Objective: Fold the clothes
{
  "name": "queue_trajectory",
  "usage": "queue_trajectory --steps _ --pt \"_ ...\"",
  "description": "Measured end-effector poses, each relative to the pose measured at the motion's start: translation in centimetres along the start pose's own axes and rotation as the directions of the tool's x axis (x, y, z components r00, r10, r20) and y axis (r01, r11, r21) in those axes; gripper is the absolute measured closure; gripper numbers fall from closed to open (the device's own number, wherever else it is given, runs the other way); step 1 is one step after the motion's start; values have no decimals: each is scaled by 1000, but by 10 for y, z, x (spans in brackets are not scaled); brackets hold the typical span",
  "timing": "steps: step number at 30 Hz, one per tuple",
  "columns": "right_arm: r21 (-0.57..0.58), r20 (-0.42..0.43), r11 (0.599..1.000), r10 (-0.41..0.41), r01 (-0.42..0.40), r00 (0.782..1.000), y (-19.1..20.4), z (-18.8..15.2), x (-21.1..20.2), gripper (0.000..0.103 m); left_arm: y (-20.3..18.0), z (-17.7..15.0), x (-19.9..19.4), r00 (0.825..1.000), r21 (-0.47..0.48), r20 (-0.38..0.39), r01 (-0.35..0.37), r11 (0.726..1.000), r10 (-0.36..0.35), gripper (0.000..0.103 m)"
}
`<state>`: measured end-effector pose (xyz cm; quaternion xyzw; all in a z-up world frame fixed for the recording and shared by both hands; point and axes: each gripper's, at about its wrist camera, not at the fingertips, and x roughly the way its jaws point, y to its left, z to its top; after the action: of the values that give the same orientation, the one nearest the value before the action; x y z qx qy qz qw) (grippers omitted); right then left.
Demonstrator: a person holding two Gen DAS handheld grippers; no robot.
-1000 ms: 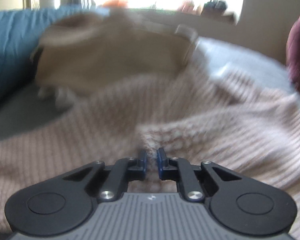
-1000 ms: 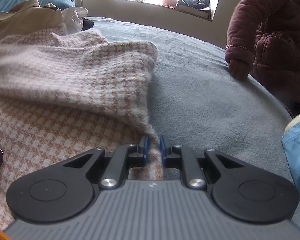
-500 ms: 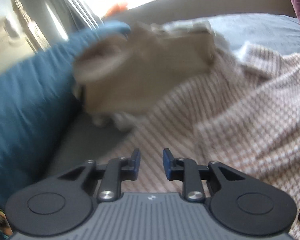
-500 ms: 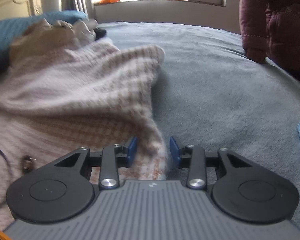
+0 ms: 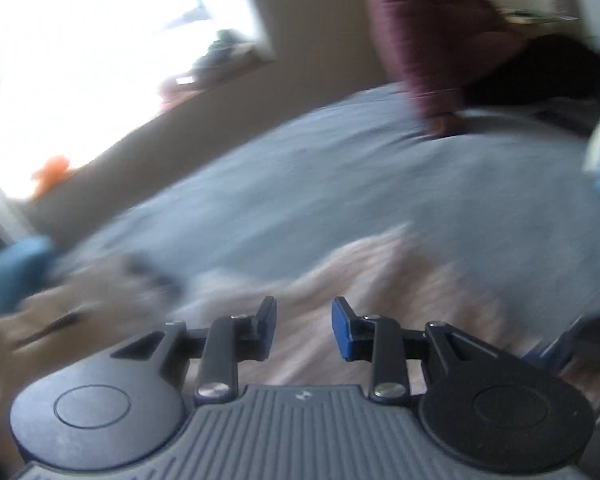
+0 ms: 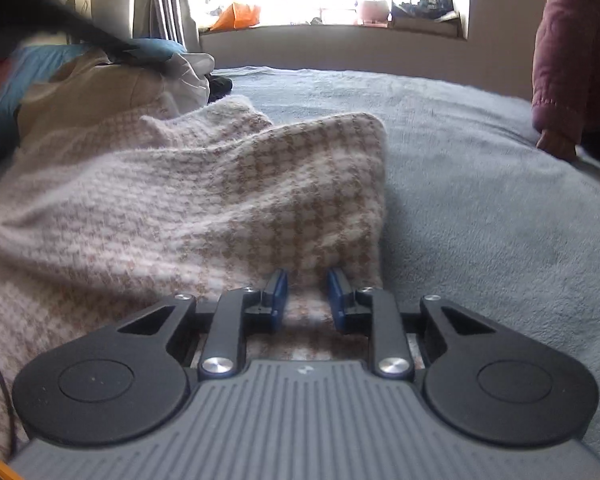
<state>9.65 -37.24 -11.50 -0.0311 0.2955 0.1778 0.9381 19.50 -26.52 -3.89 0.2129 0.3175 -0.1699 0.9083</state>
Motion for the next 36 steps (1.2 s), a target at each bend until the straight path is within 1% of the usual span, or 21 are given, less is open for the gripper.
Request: queue_trajectory --steps 1,4,5,8,10,12,13,15,17,20,22,24,25,28,29,32,36 --pt "3 5 1000 4 -4 1000 -1 -1 -1 82 -12 6 9 998 5 -3 57 998 -57 70" --pt "21 22 1000 21 -22 1000 -7 -2 -5 82 -35 10 40 987 13 -51 153 988 -152 71" --pt "26 28 999 25 -26 999 -8 -4 -8 82 -37 8 50 988 6 -64 144 990 -143 73" --pt "41 41 998 39 -40 998 -12 -7 -12 82 -36 -1 79 992 -21 -100 72 997 -73 74" --pt "55 47 997 48 -51 998 -14 -8 -12 82 -21 -5 91 995 -58 -88 45 997 -50 73" --pt "58 50 997 51 -54 997 -15 -9 -12 82 -18 -6 100 997 -86 -78 15 996 -22 72" --pt "56 51 997 49 -52 998 -15 -9 -12 82 -20 -6 104 997 -85 -76 -10 996 4 67" --pt "45 52 998 41 -43 998 -13 -9 -12 82 -26 3 114 996 -81 -81 -49 996 43 65" --pt "38 54 999 36 -38 998 -12 -10 -12 82 -28 8 122 994 -90 -84 -83 992 76 61" --pt "37 56 999 36 -38 998 -12 -10 -11 82 -25 16 128 991 -99 -92 -107 989 98 58" --pt "37 58 999 36 -38 998 -10 -11 -12 82 -16 21 125 990 -126 -102 -111 986 98 58" --pt "31 59 999 32 -34 998 -9 -12 -12 82 -2 26 113 990 -156 -95 -119 981 106 59" --pt "27 60 999 29 -31 998 -8 -12 -12 82 10 26 103 989 -176 -93 -131 976 116 61" --pt "15 59 1000 19 -20 998 -4 -12 -12 82 52 25 69 985 -251 -96 -162 954 142 61" --pt "11 59 1000 16 -17 998 -3 -12 -12 82 65 21 55 984 -260 -92 -171 950 152 61" --pt "-1 56 1000 5 -5 998 0 -12 -12 82 106 1 4 979 -245 -78 -203 948 189 61" --pt "-33 50 999 -19 21 999 8 -12 -11 82 151 -45 -79 965 -241 -97 -259 935 243 60"
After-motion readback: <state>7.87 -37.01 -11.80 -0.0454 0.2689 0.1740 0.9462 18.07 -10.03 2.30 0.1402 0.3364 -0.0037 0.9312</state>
